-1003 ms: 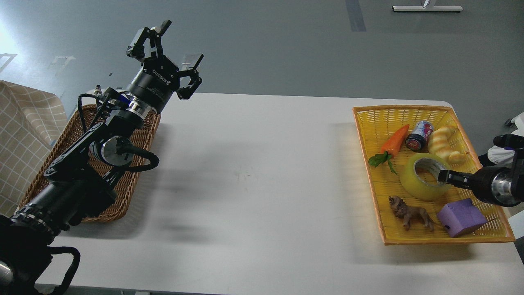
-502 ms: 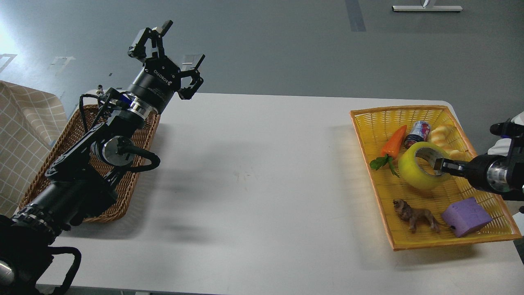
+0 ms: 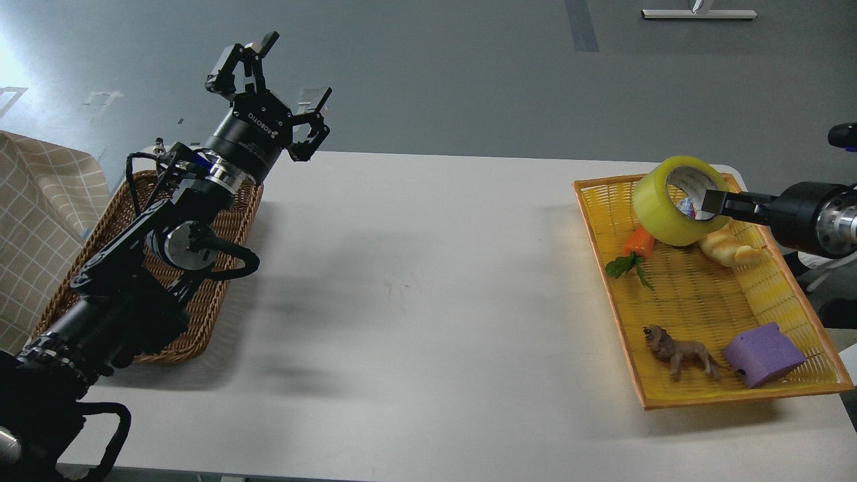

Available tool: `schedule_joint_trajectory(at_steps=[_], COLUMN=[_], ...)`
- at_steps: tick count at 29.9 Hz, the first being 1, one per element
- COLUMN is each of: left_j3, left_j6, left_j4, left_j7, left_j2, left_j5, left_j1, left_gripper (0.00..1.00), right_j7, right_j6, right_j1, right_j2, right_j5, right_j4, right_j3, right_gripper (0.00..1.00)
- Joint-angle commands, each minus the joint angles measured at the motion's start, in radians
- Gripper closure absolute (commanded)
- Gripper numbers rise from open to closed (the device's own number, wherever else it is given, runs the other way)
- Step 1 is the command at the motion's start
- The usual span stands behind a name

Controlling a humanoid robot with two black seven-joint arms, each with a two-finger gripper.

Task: Place and transfer tape with both arms
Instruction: 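Hook the yellow tape roll with the right gripper and lift it, then carry the tape roll to the table center and set it down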

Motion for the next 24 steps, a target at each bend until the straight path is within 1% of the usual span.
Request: schedule_joint_trajectory(at_steps=[1,2,6,9,11,15,17,19,22,24], left_j3=[0.000,0.000,-0.001,-0.001,-0.001,0.002,0.002,0.000,0.000,0.000], left_j6=[0.000,0.000,0.000,0.000,0.000,0.000,0.000,0.000,0.000,0.000], left_j4=[0.000,0.000,0.000,0.000,0.000,0.000,0.000,0.000,0.000,0.000], left_j7=[-0.001,-0.001,0.000,0.000,0.000,0.000,0.000,0.000,0.000,0.000], left_j2=[-0.002,-0.002,-0.004,-0.004,-0.004,-0.001,0.000,-0.002,-0.005,-0.007], left_j5=[0.000,0.000,0.000,0.000,0.000,0.000,0.000,0.000,0.000,0.000], left_j1=[-0.004,-0.006,-0.009,-0.012,-0.014,-0.014,-0.014,-0.015,-0.015,-0.015], left_gripper=[0.02,0.02,0.02,0.02,0.02,0.02,0.02,0.02,0.02,0.02], right_j7=[-0.002,-0.003,-0.009,-0.011,-0.011,-0.012,-0.012,-0.012,-0.012,-0.012], right_j6=[0.000,0.000,0.000,0.000,0.000,0.000,0.000,0.000,0.000,0.000], right_j1=[0.049,0.069,0.094,0.121,0.133,0.184,0.186,0.193,0.212,0.227], right_j2=[0.053,0.096,0.195,0.288,0.316,0.432,0.462,0.529,0.595,0.617], right_j5=[-0.001,-0.001,-0.009,-0.015,-0.015,-0.020,-0.020,-0.021,-0.046,-0.052], right_j4=[-0.003,-0.004,-0.026,-0.065,-0.084,-0.166,-0.197,-0.249,-0.288,-0.300], right_j3=[-0.002,-0.006,-0.025,-0.074,-0.111,-0.207,-0.218,-0.224,-0.267,-0.290], right_gripper=[1.00,1.00,1.00,1.00,1.00,1.00,1.00,1.00,1.00,1.00])
